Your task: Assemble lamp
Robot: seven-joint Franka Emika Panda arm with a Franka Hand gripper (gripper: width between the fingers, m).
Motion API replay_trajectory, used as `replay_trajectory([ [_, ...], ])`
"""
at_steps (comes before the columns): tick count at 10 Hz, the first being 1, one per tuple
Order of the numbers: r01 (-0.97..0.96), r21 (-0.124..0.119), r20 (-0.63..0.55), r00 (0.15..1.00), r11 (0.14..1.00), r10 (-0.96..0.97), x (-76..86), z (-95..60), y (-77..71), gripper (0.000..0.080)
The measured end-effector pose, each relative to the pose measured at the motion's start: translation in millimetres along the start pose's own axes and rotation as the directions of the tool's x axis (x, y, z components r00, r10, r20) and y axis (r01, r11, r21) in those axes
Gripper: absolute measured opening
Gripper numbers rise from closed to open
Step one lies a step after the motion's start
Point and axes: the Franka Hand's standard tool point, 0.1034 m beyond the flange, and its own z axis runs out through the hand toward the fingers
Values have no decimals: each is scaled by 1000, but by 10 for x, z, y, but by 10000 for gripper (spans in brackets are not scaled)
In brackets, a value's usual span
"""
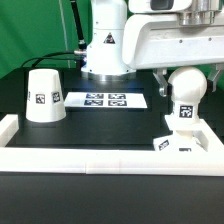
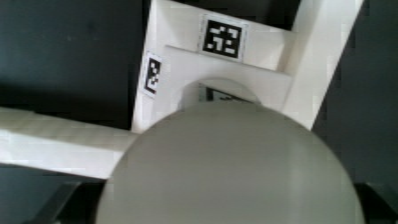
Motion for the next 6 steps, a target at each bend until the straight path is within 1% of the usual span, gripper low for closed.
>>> replay_trajectory([
  [2,-183,-3,1,983,983,183,-4,-3,37,577],
  [4,-370,-7,2,929,929,370,-11,-9,70,577],
  [6,-481,-12,6,877,877,481,-24,-14,83,577],
])
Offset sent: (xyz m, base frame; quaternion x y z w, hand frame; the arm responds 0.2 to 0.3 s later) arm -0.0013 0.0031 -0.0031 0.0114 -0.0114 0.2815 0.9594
